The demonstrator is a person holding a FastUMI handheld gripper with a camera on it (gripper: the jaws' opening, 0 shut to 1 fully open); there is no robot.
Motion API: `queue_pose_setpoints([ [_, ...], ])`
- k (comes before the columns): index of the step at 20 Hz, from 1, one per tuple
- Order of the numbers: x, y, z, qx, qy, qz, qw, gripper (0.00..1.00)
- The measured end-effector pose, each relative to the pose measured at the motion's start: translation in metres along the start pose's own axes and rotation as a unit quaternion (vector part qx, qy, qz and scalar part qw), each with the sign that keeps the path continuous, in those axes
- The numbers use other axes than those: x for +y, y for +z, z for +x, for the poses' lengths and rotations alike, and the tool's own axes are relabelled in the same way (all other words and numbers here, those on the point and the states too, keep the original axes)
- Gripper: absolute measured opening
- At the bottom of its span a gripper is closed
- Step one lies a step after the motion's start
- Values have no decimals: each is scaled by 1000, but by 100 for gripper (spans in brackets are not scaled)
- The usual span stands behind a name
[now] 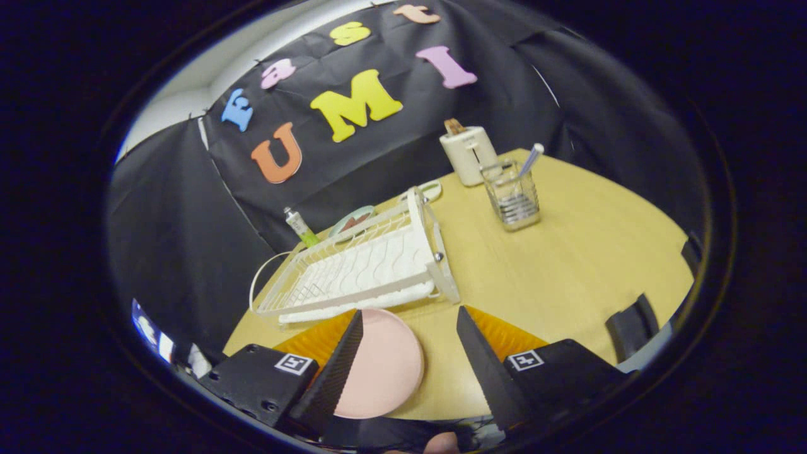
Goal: Take the plate from the dish rack, then take the spoon from the basket and place it into the plate.
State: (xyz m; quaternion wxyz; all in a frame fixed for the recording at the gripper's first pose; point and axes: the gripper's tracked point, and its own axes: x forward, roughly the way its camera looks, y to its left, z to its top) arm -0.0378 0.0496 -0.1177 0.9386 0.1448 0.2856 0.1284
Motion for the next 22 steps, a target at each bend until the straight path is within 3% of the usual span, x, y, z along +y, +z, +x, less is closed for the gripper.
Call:
queue_pose_setpoints([
  [7,-64,45,-37,-70,-64,-80,992,100],
  [12,-120,87,-38,-125,-113,-80,982,100],
  [17,-140,125,-9,-143,-112,-69,981,100],
  [22,-154,132,57,-141,-88,-49,985,99],
])
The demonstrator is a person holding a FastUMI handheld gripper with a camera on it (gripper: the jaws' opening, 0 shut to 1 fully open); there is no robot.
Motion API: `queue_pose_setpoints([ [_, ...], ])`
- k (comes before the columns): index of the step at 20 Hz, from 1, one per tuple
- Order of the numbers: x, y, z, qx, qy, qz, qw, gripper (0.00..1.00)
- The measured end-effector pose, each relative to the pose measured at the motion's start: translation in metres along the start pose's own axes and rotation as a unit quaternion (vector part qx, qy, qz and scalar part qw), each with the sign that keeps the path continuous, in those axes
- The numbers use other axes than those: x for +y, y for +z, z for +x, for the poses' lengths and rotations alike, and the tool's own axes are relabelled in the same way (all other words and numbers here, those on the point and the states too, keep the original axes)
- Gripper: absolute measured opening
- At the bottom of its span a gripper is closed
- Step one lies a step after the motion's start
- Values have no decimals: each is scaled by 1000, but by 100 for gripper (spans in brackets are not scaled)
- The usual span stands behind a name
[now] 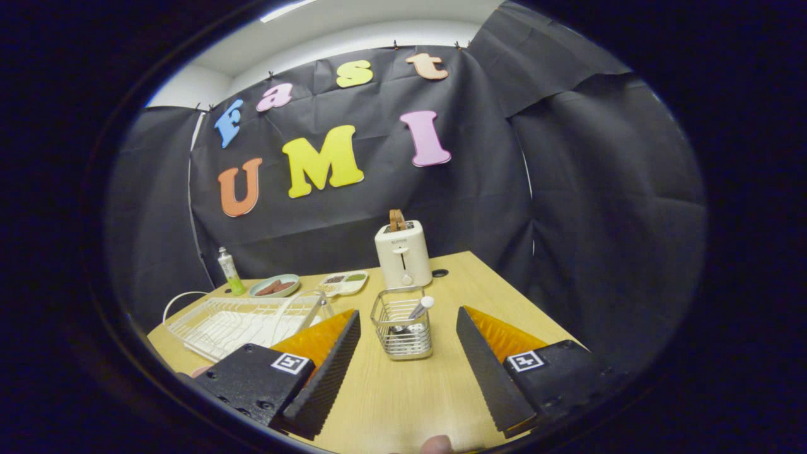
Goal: Take the plate from the dish rack, then take the spoon from the basket and place it into the plate.
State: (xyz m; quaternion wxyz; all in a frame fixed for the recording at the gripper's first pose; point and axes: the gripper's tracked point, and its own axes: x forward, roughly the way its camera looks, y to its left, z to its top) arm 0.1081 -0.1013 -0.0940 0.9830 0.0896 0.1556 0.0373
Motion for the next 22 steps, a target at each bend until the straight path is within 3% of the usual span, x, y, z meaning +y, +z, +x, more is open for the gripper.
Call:
queue_pose_setpoints([
  [3,-9,1,38,6,-17,2,1000,92],
  [7,-10,-2,61,9,-11,10,1000,78],
  [11,-8,-5,77,10,-3,17,1000,53],
  [14,-8,-6,81,17,1,18,1000,29],
  [17,-5,1,81,29,24,14,999,22],
  [22,1,22,72,25,19,-24,999,11],
])
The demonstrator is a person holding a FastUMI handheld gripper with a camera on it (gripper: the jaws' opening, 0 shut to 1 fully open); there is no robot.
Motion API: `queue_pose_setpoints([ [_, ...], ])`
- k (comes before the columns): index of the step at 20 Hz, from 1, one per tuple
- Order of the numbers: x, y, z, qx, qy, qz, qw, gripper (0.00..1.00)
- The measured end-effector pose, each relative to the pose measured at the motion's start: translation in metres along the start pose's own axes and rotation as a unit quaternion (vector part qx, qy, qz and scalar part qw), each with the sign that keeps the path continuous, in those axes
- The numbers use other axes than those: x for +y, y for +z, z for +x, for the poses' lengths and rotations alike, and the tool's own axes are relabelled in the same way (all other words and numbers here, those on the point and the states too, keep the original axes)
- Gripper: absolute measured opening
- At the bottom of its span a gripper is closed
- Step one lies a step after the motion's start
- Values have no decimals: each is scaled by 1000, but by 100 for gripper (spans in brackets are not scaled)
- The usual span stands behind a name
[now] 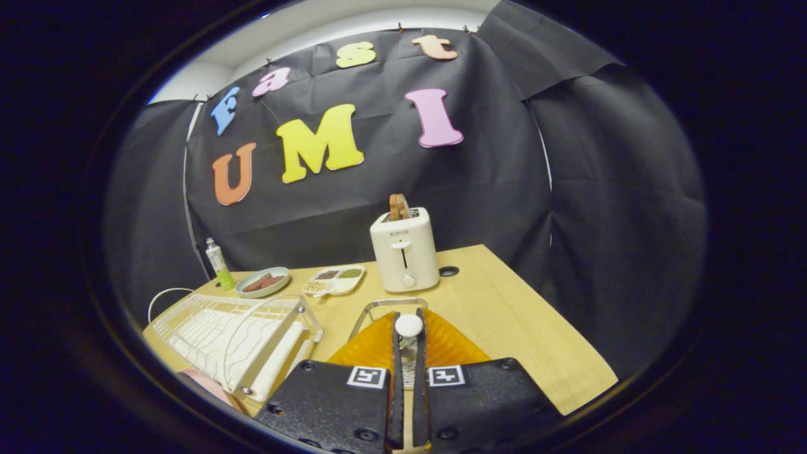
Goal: Take the plate from the dish rack, then take the spoon from the basket and place it into the plate.
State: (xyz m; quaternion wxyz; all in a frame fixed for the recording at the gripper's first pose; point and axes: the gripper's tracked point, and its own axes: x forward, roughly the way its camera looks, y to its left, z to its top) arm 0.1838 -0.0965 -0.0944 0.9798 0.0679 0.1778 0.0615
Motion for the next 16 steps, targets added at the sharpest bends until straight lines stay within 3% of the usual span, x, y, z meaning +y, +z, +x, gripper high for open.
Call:
queue_pose_setpoints([
  [9,19,70,-51,-43,-6,-32,999,10],
  [16,79,101,-143,-55,47,-50,996,10],
])
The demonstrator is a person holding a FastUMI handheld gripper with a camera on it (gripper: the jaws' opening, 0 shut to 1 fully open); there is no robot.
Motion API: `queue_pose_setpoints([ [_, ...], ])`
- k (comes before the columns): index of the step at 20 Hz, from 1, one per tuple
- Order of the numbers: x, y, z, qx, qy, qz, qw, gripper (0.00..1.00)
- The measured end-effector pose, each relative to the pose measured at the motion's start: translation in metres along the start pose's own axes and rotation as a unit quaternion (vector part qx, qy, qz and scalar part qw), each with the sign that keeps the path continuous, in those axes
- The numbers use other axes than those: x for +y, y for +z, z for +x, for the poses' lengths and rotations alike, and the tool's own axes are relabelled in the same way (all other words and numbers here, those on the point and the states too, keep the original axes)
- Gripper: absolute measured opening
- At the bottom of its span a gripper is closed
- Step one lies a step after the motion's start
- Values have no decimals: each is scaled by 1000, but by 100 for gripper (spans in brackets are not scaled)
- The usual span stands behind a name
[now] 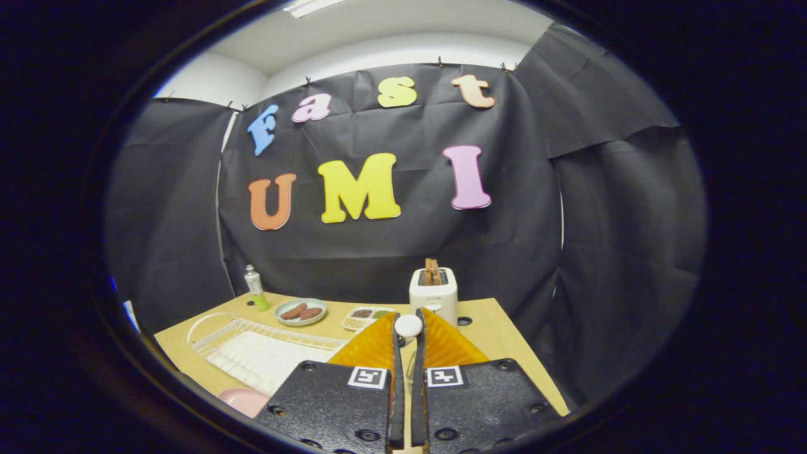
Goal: Take the plate from the dish rack, then take the spoon from the basket and place it into the plate.
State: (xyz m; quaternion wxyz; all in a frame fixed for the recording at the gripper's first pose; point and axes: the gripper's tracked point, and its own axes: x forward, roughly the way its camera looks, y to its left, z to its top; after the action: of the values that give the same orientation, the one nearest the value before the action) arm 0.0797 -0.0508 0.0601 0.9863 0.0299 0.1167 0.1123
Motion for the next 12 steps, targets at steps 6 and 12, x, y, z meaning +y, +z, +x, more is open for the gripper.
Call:
queue_pose_setpoints([
  [6,70,-3,-58,20,69,-7,997,10],
  [12,148,-62,-88,82,152,-31,984,10],
])
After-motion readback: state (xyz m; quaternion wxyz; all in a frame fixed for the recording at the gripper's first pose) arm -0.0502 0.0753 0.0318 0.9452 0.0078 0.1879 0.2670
